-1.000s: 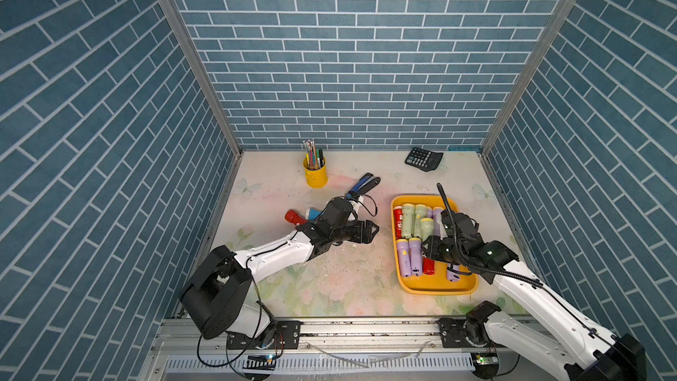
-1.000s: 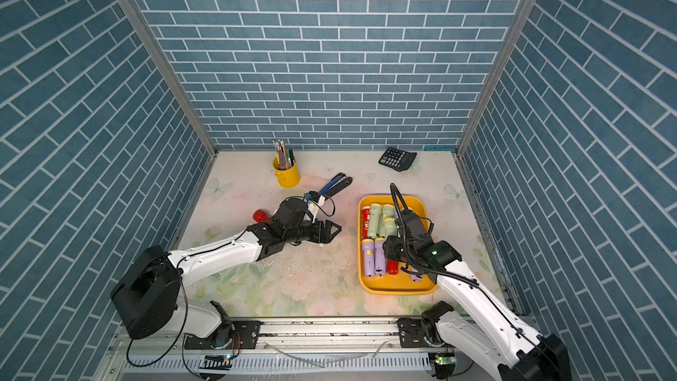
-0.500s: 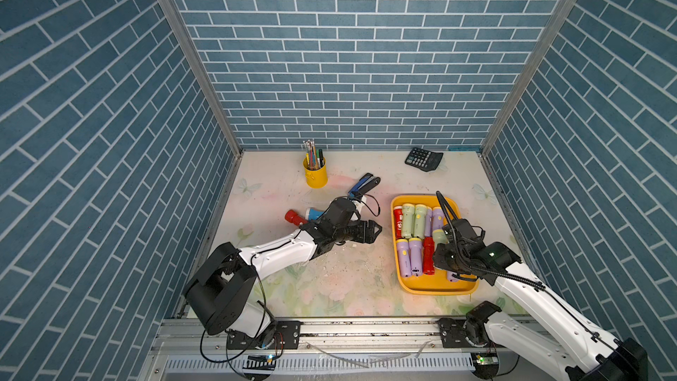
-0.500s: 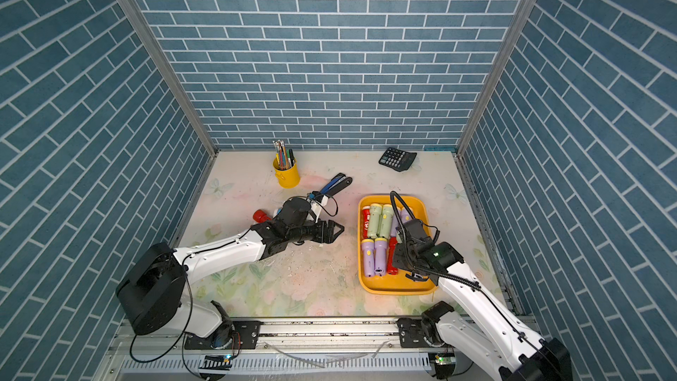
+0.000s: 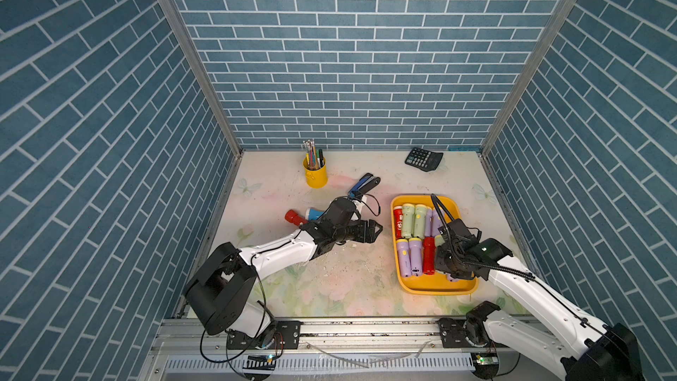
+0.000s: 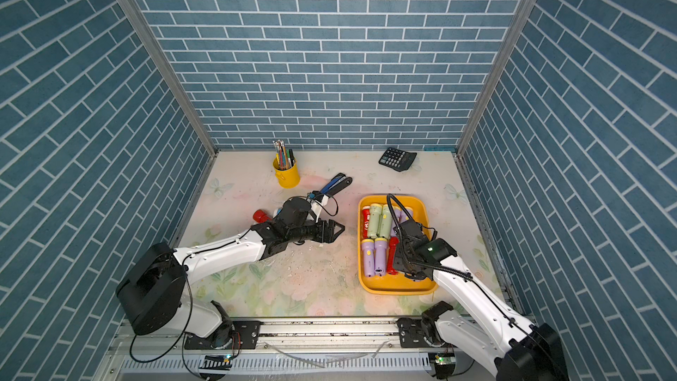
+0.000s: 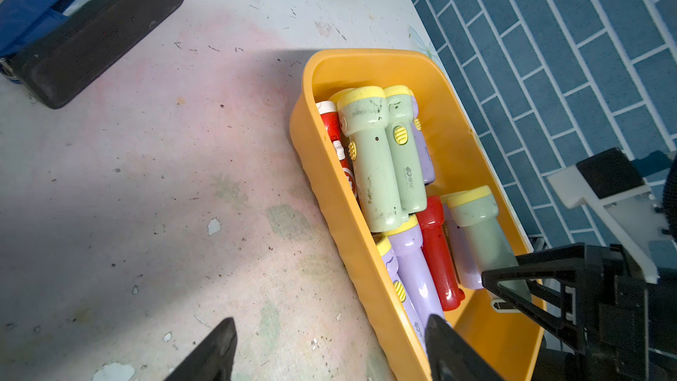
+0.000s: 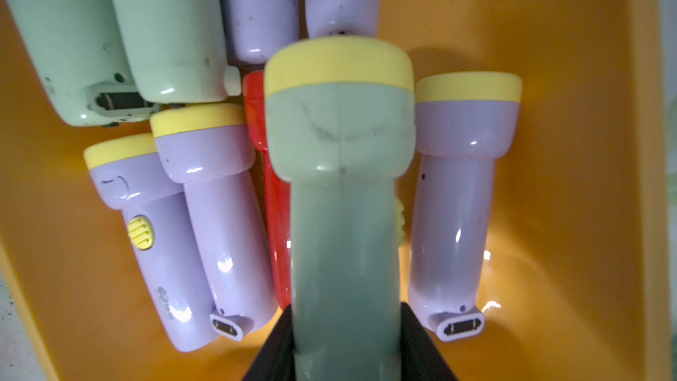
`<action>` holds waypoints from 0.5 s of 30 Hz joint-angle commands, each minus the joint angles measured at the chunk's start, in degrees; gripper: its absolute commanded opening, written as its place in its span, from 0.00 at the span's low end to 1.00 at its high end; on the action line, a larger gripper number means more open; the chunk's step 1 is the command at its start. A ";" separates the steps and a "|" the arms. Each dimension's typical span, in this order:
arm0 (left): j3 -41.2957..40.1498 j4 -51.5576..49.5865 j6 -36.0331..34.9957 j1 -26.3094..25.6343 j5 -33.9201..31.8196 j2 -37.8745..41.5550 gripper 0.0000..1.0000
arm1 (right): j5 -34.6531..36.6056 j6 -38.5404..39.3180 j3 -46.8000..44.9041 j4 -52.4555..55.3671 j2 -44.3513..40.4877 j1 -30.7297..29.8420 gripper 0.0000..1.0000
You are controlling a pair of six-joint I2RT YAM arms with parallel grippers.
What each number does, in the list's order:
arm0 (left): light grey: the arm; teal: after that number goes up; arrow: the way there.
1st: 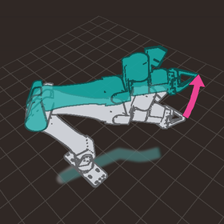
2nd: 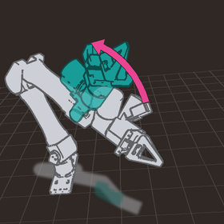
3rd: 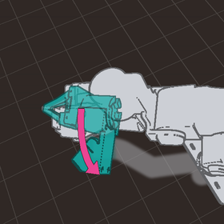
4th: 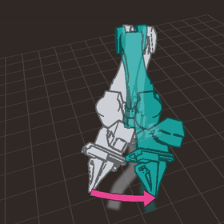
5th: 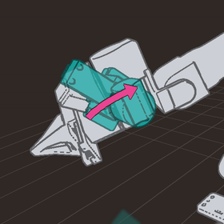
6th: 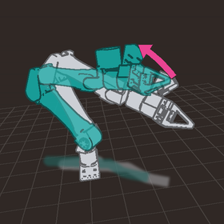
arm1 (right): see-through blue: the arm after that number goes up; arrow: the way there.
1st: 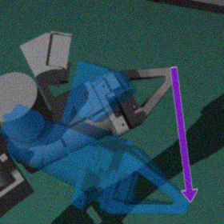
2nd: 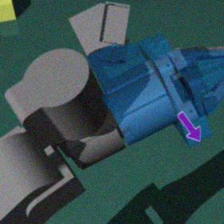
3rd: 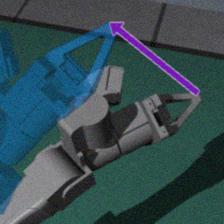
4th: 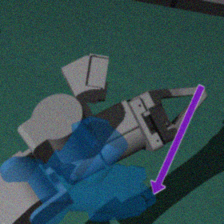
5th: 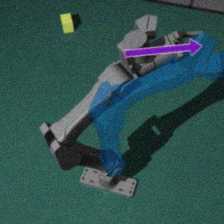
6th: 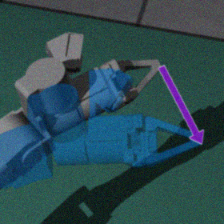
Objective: Put the flashlights into the storage boxes
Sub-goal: Place the flashlight at the storage box.
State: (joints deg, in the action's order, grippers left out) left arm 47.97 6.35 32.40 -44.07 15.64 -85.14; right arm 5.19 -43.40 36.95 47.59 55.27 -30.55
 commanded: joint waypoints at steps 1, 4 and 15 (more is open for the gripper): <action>0.31 0.24 -0.23 -0.33 -0.43 -0.11 0.81 | 1.21 0.46 -1.28 -0.25 1.37 0.78 0.22; 0.31 0.07 -0.34 -0.36 -0.45 -0.11 0.81 | 1.09 0.85 -1.68 -0.87 2.54 1.37 0.22; -0.57 -0.37 -0.53 -0.34 -1.37 0.94 0.81 | -1.09 3.12 -3.72 -4.57 4.83 3.86 0.23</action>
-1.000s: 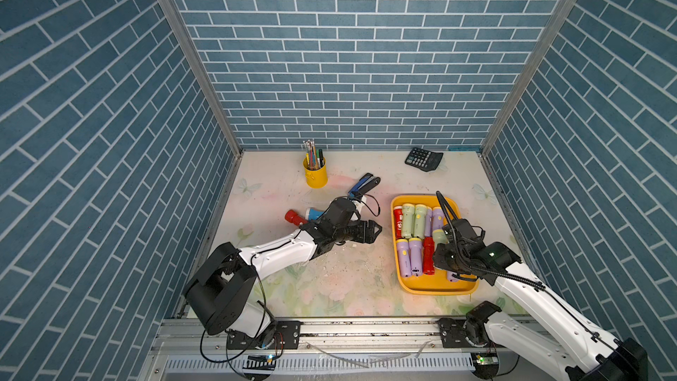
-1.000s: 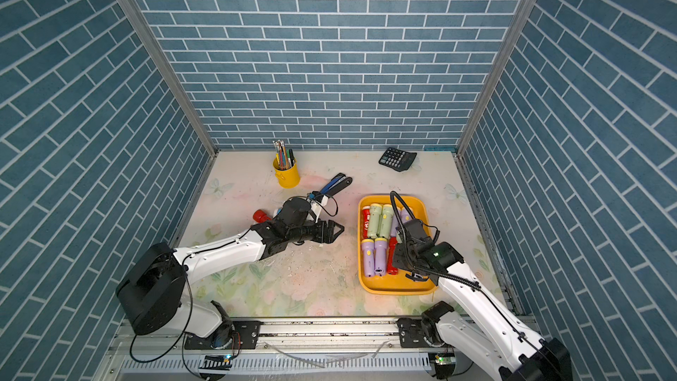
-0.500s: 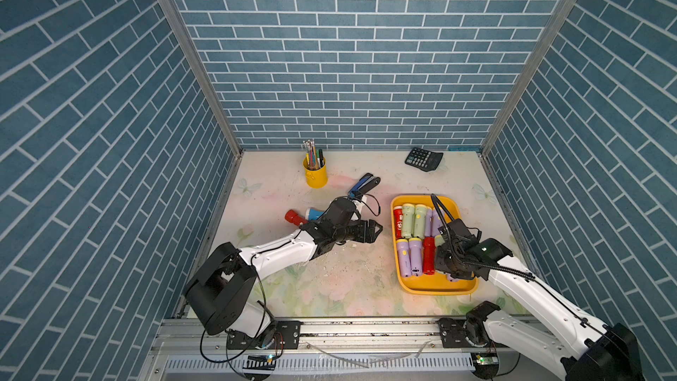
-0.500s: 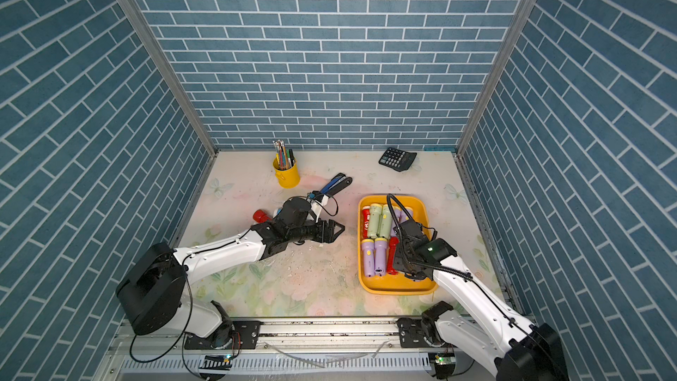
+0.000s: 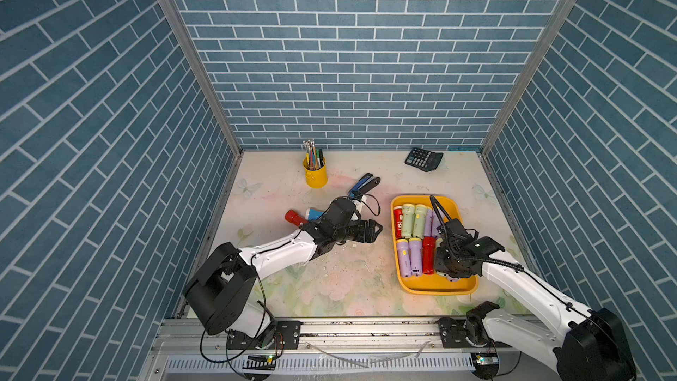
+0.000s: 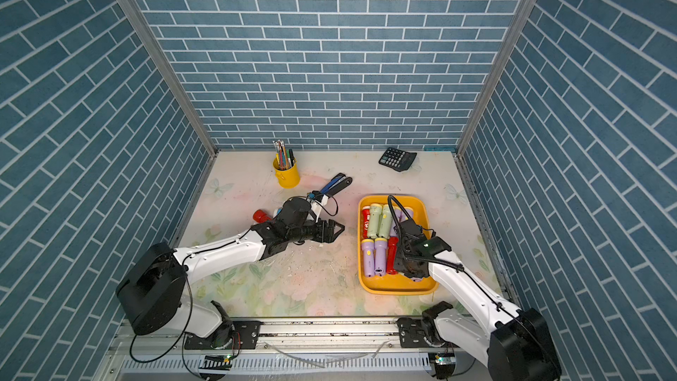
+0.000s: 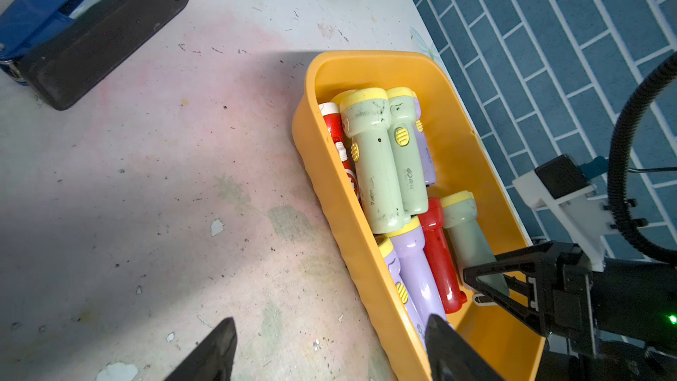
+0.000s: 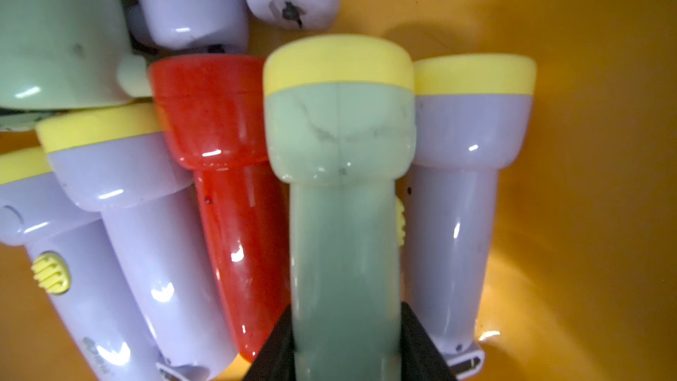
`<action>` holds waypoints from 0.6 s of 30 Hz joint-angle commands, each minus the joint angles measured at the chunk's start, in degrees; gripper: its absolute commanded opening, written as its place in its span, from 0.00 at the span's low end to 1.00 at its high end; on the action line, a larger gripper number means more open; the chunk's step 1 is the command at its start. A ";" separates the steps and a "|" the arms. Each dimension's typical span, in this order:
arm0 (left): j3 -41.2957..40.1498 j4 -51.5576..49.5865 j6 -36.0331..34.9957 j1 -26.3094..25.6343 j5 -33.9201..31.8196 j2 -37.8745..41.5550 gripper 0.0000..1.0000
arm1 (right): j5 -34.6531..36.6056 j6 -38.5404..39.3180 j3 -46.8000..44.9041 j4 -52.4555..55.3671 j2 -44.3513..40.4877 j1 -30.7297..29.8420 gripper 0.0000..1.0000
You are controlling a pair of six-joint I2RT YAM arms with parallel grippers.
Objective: Put the flashlights into the storage boxes
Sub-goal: Place the flashlight at the storage box.
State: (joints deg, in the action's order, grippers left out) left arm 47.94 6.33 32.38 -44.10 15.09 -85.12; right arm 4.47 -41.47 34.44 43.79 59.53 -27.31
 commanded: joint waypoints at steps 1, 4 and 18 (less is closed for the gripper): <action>-0.72 -0.26 -0.48 -0.34 -1.10 1.07 0.81 | -0.43 1.29 -1.21 -0.81 0.84 0.68 0.23; -0.55 -0.98 -0.31 -0.30 -1.72 1.27 0.81 | -0.60 1.44 -1.28 -0.88 1.29 0.88 0.24; 0.04 -3.11 -0.49 -0.29 -3.58 2.10 0.81 | -0.69 1.92 -0.87 0.04 2.63 1.12 0.36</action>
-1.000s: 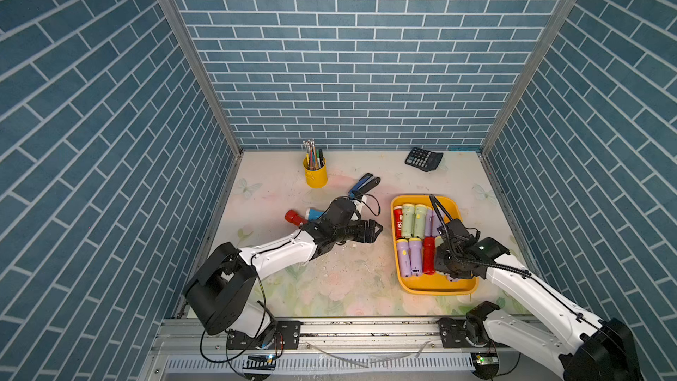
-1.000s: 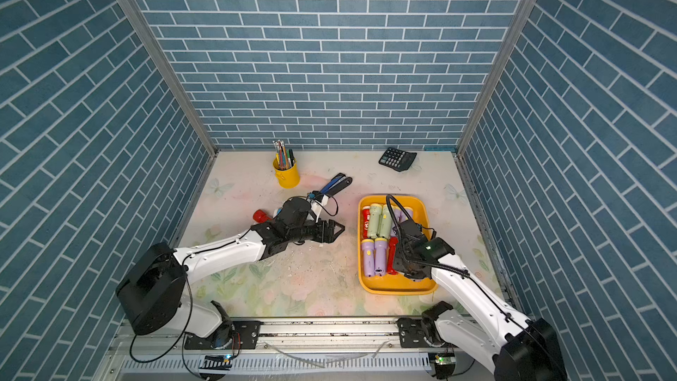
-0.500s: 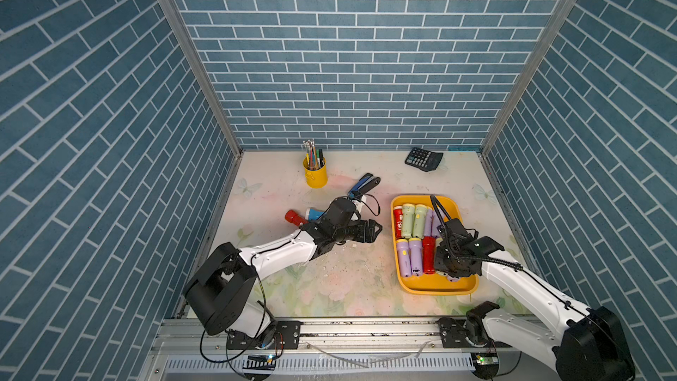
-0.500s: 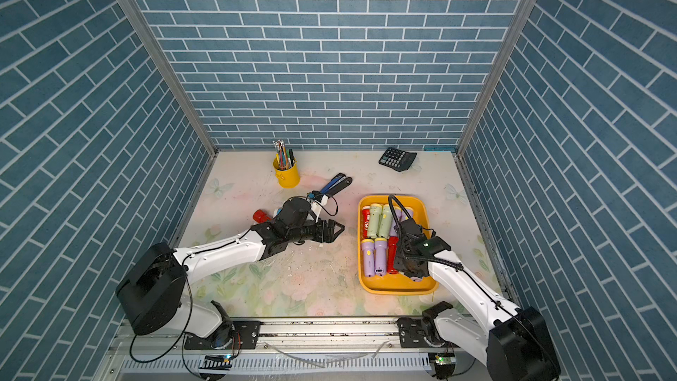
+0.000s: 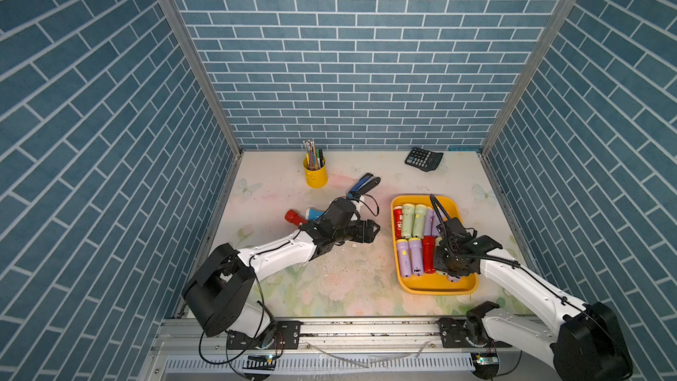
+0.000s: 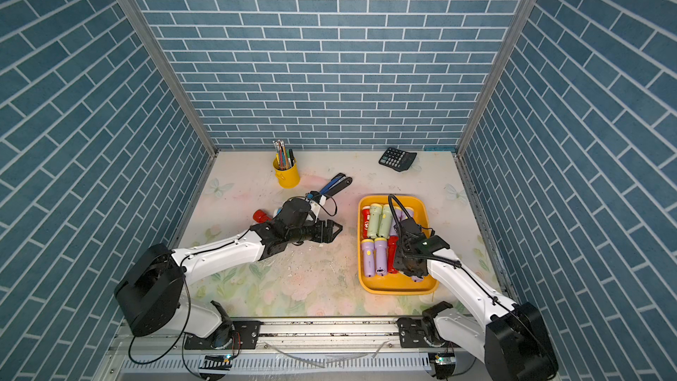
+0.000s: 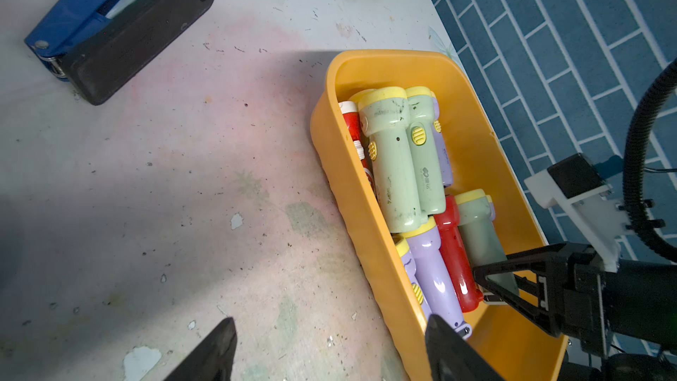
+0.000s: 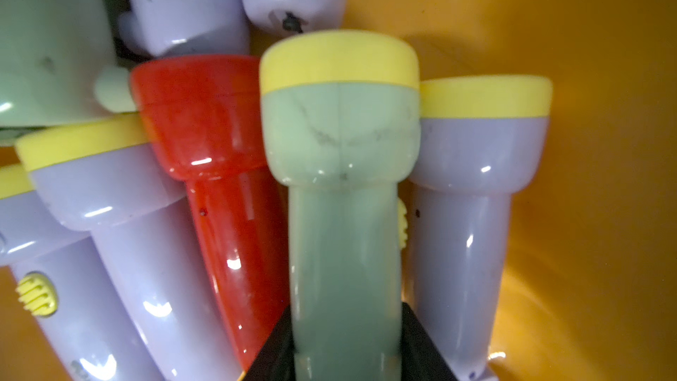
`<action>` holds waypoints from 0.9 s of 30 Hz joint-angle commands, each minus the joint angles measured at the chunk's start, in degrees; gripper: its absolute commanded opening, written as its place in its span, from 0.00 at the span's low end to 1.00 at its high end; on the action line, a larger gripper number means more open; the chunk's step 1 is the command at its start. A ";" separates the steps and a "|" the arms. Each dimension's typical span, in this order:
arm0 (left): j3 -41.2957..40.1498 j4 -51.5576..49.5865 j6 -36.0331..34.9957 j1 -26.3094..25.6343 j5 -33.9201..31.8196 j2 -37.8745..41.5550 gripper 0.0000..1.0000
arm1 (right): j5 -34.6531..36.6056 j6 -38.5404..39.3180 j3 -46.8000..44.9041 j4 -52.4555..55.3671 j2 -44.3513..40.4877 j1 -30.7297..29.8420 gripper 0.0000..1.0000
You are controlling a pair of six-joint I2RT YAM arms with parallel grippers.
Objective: Put the flashlights into the storage boxes
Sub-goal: Place the flashlight at the storage box.
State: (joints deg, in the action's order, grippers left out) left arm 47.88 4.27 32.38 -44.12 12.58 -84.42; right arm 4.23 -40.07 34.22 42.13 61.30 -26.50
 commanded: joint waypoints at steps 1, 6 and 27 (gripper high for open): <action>0.24 -1.38 -0.48 -0.27 -1.23 1.42 0.81 | -0.36 0.52 -0.48 1.97 0.86 0.34 0.38; 0.90 -3.44 -1.31 -0.27 -2.00 1.89 0.82 | -0.35 0.79 1.13 3.67 0.51 0.32 0.43; -1.92 -16.15 -3.99 8.56 -3.80 12.95 0.83 | 1.55 8.60 19.31 4.40 3.16 -7.01 0.47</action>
State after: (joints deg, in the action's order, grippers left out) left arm 47.48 -7.55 29.56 -38.15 9.26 -73.73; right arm 4.36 -35.24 49.41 48.31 62.17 -30.81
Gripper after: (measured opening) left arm 0.830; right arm 0.469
